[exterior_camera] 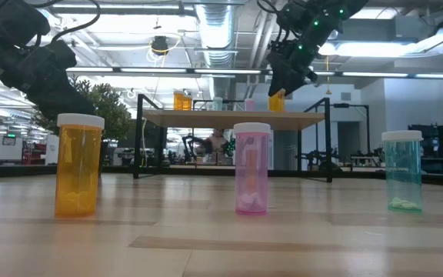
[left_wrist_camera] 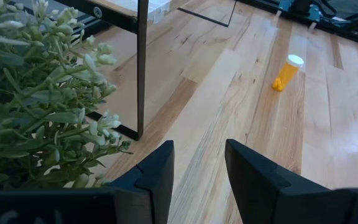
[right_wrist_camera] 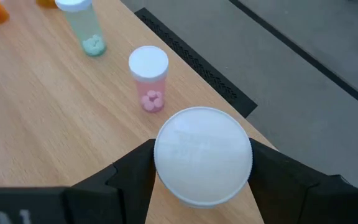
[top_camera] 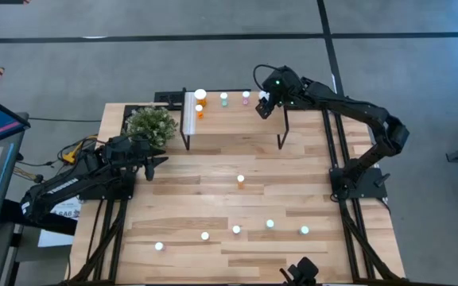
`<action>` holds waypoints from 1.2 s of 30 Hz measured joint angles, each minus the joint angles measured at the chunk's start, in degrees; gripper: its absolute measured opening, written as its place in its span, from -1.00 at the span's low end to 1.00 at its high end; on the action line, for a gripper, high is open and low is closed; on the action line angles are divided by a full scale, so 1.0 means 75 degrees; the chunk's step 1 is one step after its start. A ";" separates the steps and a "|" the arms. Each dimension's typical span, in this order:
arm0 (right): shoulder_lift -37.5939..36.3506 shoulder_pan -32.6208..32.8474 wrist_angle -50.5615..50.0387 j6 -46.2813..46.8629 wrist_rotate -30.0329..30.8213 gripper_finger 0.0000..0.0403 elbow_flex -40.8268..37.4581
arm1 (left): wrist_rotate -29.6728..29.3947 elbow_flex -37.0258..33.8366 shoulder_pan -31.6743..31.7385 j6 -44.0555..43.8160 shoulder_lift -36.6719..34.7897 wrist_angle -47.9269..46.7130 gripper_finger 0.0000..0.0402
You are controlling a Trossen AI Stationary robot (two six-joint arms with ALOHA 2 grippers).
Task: Pick and place medicine bottles onto shelf by color
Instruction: Put the big orange pill bottle on the shelf
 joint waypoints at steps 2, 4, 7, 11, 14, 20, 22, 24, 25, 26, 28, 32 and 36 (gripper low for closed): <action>0.0000 -0.0031 -0.0003 0.0003 0.0000 0.27 -0.0001 | -0.0002 0.0000 -0.0001 0.0000 0.0001 -0.0001 -0.35; 0.0000 -0.0049 -0.0006 0.0006 0.0000 0.27 -0.0001 | -0.0002 0.0000 0.0002 0.0000 0.0001 -0.0002 -0.35; 0.0000 -0.0089 -0.0008 0.0015 0.0000 0.27 -0.0001 | 0.0000 0.0000 0.0001 0.0000 0.0001 -0.0001 -0.35; 0.0000 -0.0168 -0.0033 0.0113 -0.0003 0.27 -0.0001 | -0.0001 0.0000 0.0000 0.0000 -0.0002 -0.0001 -0.35; 0.0000 -0.0245 -0.0038 0.0209 -0.0003 0.27 -0.0001 | -0.0002 0.0000 0.0001 0.0000 0.0001 0.0001 -0.35; 0.0006 -0.0290 0.0020 0.0472 -0.0006 0.27 -0.0153 | -0.0002 0.0000 0.0002 0.0000 -0.0002 -0.0002 -0.35; 0.0006 -0.0290 0.0047 0.0452 -0.0006 0.27 -0.0245 | 0.0000 0.0000 0.0002 0.0000 0.0000 -0.0002 -0.35; 0.0006 -0.0290 0.0060 0.0437 -0.0006 0.27 -0.0312 | -0.0002 0.0000 0.0002 0.0000 0.0001 -0.0002 -0.35; 0.0009 -0.0290 0.0060 0.0445 -0.0006 0.27 -0.0313 | -0.0002 0.0000 0.0001 0.0000 0.0001 0.0000 -0.35; 0.0009 -0.0290 0.0072 0.0470 -0.0006 0.27 -0.0313 | 0.0000 0.0000 -0.0001 0.0000 0.0001 -0.0001 -0.35; 0.0009 -0.0290 0.0126 0.0472 -0.0006 0.27 -0.0313 | -0.0002 0.0000 -0.0001 0.0000 0.0001 -0.0002 -0.35; 0.0009 -0.0290 0.0146 0.0478 -0.0009 0.27 -0.0313 | -0.0002 0.0000 0.0001 0.0000 0.0001 0.0000 -0.35; 0.0009 -0.0290 0.0146 0.0491 -0.0016 0.32 -0.0313 | -0.0002 0.0000 0.0001 0.0000 0.0001 -0.0002 -0.35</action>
